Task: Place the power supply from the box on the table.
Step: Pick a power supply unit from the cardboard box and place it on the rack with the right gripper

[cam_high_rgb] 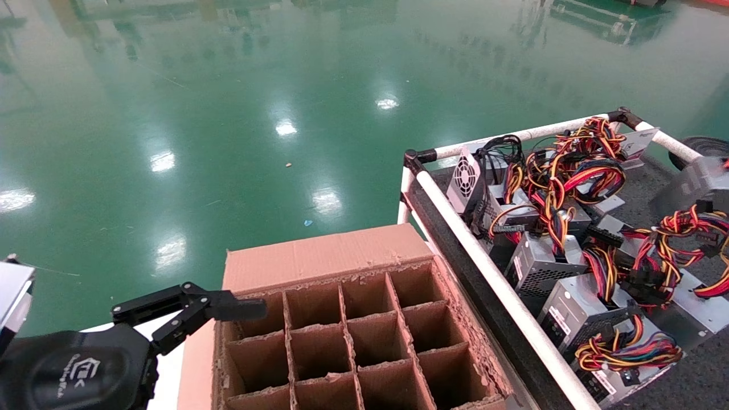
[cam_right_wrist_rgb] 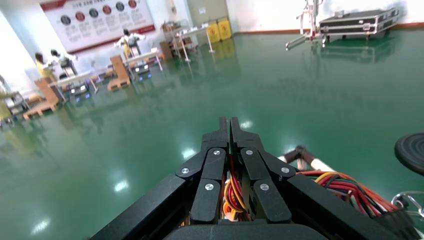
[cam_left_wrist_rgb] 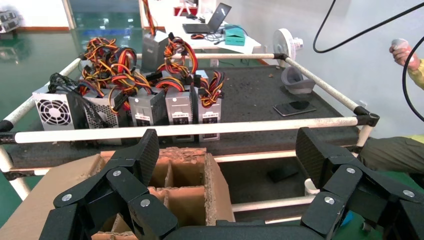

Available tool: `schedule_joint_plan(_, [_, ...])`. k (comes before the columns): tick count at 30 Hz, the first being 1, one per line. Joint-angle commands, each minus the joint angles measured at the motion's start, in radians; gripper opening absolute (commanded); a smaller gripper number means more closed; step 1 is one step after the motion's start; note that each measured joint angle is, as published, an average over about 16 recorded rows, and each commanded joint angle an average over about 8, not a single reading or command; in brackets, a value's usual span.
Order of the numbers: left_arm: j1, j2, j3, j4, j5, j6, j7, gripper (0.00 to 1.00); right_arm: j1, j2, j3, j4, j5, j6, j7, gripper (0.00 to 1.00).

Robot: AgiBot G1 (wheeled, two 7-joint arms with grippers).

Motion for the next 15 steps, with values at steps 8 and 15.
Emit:
schedule_joint_plan(8, [0.000,0.000,0.000,0.000,0.000,0.000,0.000,1.00,-0.071,-0.071,0.003,-0.014,0.004,0.014,-0.058,0.00])
schedule_joint_plan(15, [0.000,0.000,0.000,0.000,0.000,0.000,0.000,1.00,-0.133,-0.137,0.008,-0.013,0.011,-0.024,-0.095,0.00])
